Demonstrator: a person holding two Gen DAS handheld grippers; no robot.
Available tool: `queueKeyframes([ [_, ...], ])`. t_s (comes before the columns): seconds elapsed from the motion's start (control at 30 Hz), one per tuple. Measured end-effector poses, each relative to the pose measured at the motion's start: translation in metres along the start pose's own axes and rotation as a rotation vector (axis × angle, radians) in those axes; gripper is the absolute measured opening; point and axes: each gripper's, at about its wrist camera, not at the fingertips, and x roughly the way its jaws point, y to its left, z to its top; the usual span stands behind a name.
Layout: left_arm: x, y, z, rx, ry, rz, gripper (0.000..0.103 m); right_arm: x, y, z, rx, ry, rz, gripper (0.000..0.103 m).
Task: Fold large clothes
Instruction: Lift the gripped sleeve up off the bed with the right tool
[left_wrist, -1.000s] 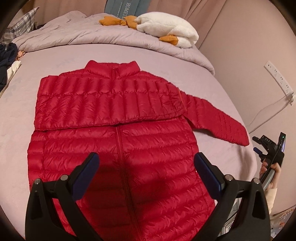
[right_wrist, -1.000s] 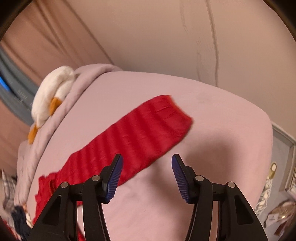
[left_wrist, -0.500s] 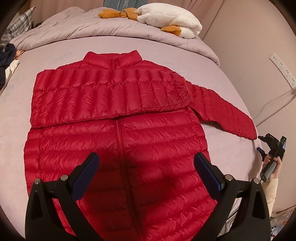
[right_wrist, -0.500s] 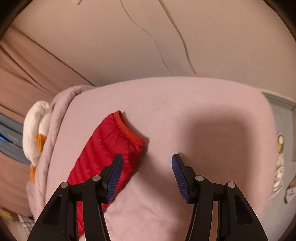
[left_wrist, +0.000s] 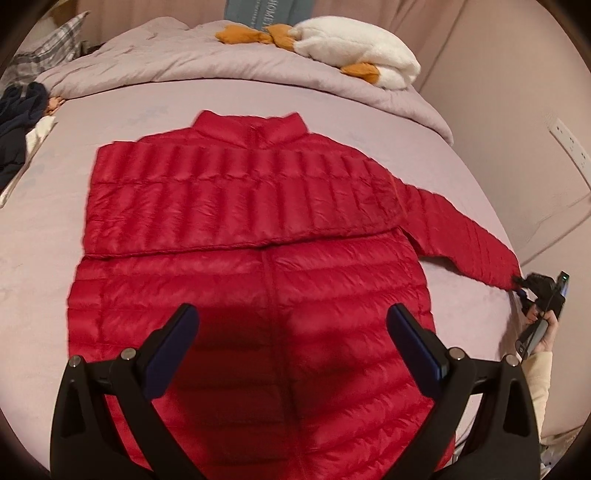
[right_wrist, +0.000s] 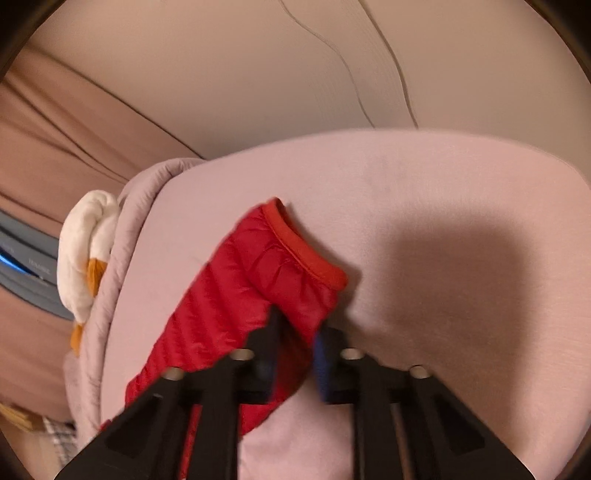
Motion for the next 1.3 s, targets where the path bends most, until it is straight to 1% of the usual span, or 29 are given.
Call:
queueKeyframes([
  [0.07,-0.004,0.010,0.000,-0.020,-0.010,0.013,0.101,-0.015,0.010,0.001,-0.037,-0.039,0.009,0.007],
  [0.2,-0.014,0.031,-0.001,-0.068,-0.028,0.035,0.101,-0.054,0.037,0.004,-0.113,-0.122,0.071,0.007],
  [0.3,-0.026,0.043,-0.002,-0.098,-0.050,0.040,0.099,-0.085,0.069,0.002,-0.215,-0.188,0.103,0.006],
  [0.33,-0.031,0.047,-0.003,-0.108,-0.059,0.039,0.099,-0.098,0.085,-0.001,-0.268,-0.210,0.117,0.006],
  [0.4,-0.040,0.055,-0.004,-0.130,-0.077,0.038,0.099,-0.114,0.105,-0.007,-0.325,-0.243,0.129,0.006],
  [0.5,-0.052,0.065,-0.004,-0.145,-0.100,0.038,0.099,-0.135,0.133,-0.020,-0.394,-0.270,0.189,0.006],
  [0.57,-0.062,0.072,-0.005,-0.154,-0.122,0.038,0.099,-0.145,0.153,-0.031,-0.436,-0.278,0.230,0.006],
  [0.7,-0.076,0.088,-0.008,-0.177,-0.155,0.035,0.099,-0.161,0.185,-0.058,-0.500,-0.264,0.269,0.006],
  [0.83,-0.084,0.106,-0.012,-0.219,-0.169,0.037,0.099,-0.177,0.216,-0.090,-0.600,-0.258,0.337,0.006],
  [0.97,-0.091,0.124,-0.015,-0.254,-0.181,0.044,0.099,-0.184,0.244,-0.115,-0.688,-0.241,0.363,0.006],
  [1.03,-0.095,0.131,-0.017,-0.269,-0.188,0.048,0.099,-0.192,0.254,-0.131,-0.743,-0.240,0.399,0.006],
  [1.13,-0.099,0.140,-0.019,-0.292,-0.200,0.046,0.099,-0.196,0.267,-0.146,-0.809,-0.234,0.445,0.006],
  [1.3,-0.101,0.149,-0.022,-0.307,-0.199,0.049,0.099,-0.196,0.286,-0.164,-0.888,-0.202,0.493,0.006],
])
